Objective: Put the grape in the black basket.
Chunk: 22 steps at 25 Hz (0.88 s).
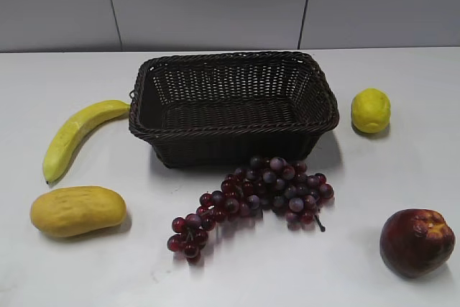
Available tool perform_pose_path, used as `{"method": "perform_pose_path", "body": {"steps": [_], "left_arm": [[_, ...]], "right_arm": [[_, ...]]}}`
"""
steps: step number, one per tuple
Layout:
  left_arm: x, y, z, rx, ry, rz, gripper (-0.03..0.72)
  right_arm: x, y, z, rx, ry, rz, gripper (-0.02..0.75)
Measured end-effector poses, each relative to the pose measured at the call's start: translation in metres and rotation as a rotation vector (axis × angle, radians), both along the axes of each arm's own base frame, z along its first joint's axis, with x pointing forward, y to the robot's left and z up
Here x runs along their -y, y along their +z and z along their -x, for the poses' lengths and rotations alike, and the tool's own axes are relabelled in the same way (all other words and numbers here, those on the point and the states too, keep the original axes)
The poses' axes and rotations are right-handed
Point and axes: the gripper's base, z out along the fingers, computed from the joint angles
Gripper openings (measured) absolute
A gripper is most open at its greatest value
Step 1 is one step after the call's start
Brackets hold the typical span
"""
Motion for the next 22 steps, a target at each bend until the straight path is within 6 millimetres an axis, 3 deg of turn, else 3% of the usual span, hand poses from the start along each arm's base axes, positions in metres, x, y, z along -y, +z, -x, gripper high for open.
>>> {"method": "perform_pose_path", "body": {"steps": [14,22], "left_arm": [[0.0,0.001,-0.001,0.003,0.0,-0.001,0.552],[0.005,0.024,-0.026,0.002,-0.093,-0.005,0.552]], "right_arm": [[0.0,0.0,0.0,0.0,0.0,0.0,0.498],[0.0,0.0,0.0,0.0,0.0,0.0,0.498]]}}
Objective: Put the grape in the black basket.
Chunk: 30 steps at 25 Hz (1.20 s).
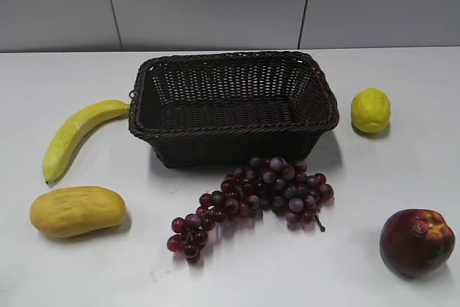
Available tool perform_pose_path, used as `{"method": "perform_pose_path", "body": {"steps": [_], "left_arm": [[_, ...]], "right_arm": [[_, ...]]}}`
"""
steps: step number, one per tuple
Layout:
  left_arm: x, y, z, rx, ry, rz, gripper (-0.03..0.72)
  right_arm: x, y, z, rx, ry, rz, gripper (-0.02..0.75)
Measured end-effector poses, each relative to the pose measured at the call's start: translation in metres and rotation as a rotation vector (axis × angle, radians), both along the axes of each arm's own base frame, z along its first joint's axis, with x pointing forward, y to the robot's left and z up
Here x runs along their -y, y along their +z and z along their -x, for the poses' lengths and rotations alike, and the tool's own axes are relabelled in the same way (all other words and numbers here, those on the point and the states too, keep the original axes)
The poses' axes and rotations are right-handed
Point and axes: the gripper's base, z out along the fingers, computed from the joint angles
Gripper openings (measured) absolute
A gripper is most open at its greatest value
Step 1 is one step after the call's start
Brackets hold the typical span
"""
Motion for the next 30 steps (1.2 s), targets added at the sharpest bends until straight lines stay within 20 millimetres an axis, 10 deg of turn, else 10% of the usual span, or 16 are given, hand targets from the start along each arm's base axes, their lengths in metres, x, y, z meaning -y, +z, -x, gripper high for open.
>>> {"method": "perform_pose_path", "body": {"steps": [17,30], "left_arm": [[0.024,0.026,-0.096,-0.26,-0.273,-0.071,0.517],[0.121,-0.021,-0.167,-0.541,-0.641,-0.199,0.55]], "right_arm": [[0.0,0.0,0.0,0.0,0.0,0.0,0.498],[0.0,0.0,0.0,0.0,0.0,0.0,0.498]]}}
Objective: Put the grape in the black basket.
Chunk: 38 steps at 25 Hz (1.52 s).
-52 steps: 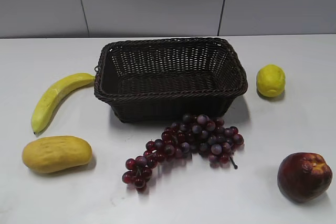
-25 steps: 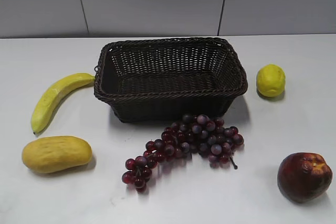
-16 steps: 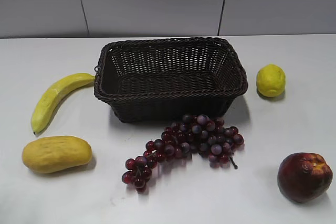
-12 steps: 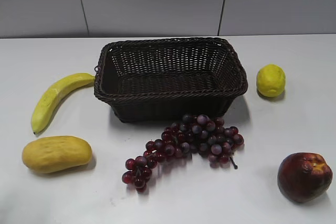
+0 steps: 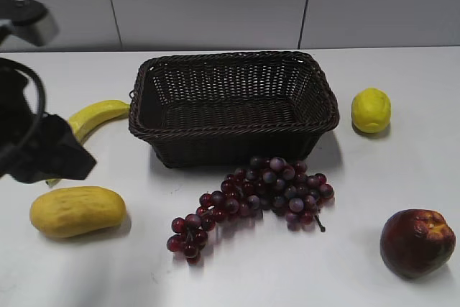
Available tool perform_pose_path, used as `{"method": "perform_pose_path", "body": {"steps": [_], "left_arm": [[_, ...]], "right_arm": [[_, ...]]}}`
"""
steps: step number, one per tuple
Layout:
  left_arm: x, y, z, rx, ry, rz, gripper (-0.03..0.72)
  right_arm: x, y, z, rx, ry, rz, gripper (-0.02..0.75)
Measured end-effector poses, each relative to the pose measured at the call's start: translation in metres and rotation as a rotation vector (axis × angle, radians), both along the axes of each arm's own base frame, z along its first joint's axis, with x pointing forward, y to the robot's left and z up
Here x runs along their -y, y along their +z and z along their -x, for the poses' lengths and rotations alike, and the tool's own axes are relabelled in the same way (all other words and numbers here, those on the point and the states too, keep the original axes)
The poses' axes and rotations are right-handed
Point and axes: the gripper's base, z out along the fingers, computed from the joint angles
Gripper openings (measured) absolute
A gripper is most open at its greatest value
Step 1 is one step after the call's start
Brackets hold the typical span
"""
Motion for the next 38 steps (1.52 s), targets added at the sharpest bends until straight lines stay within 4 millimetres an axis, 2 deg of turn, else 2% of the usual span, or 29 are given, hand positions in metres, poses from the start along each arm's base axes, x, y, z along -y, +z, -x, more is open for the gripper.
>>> {"method": "perform_pose_path", "body": {"steps": [9,16,22,33,38], "left_arm": [[0.088,-0.042,-0.024,-0.136,-0.191,-0.071,0.611],[0.136,-0.077,-0.038,-0.208,-0.243,-0.104,0.615],[0.15,-0.107,-0.049,-0.24,-0.261,-0.162,0.615],[0.155,-0.144,-0.058,-0.261,-0.274,-0.246,0.61],[0.155,-0.145,-0.059,-0.251,-0.271,-0.239,0.504]], "right_arm": [[0.0,0.0,0.0,0.0,0.0,0.0,0.498],[0.0,0.0,0.0,0.0,0.0,0.0,0.498],[0.0,0.0,0.0,0.0,0.0,0.0,0.498],[0.0,0.0,0.0,0.0,0.0,0.0,0.498],[0.0,0.0,0.0,0.0,0.0,0.0,0.498]]}}
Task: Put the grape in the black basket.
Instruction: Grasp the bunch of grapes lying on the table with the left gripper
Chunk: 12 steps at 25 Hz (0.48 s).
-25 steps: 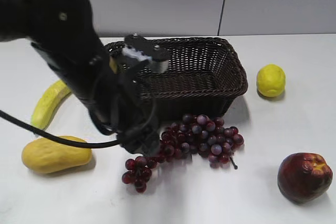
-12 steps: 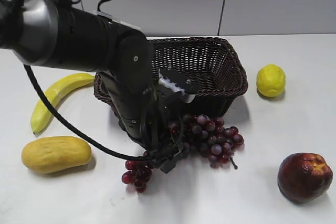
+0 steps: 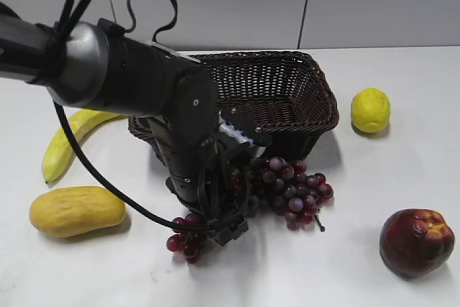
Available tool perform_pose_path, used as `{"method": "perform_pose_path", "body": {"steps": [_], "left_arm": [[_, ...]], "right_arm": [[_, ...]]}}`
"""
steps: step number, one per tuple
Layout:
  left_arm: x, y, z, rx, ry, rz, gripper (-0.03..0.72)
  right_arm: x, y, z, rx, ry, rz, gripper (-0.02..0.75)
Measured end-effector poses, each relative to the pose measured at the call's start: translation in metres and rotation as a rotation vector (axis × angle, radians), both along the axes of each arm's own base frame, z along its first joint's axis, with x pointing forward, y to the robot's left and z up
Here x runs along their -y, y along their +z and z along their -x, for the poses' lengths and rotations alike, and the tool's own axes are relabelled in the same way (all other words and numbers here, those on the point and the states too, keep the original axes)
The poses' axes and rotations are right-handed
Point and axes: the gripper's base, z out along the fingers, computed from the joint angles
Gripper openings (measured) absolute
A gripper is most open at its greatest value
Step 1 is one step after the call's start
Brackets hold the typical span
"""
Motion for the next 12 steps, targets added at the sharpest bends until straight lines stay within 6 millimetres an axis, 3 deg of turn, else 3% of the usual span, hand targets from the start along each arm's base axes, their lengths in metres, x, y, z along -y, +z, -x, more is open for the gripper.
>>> {"method": "perform_pose_path", "body": {"steps": [6,12], "left_arm": [[-0.002,0.001,0.003,-0.026,-0.004,-0.021,0.19],[-0.005,0.024,0.004,0.008,-0.015,0.004,0.165]], "right_arm": [[0.0,0.0,0.0,0.0,0.0,0.0,0.498],[0.0,0.0,0.0,0.0,0.0,0.0,0.498]]}}
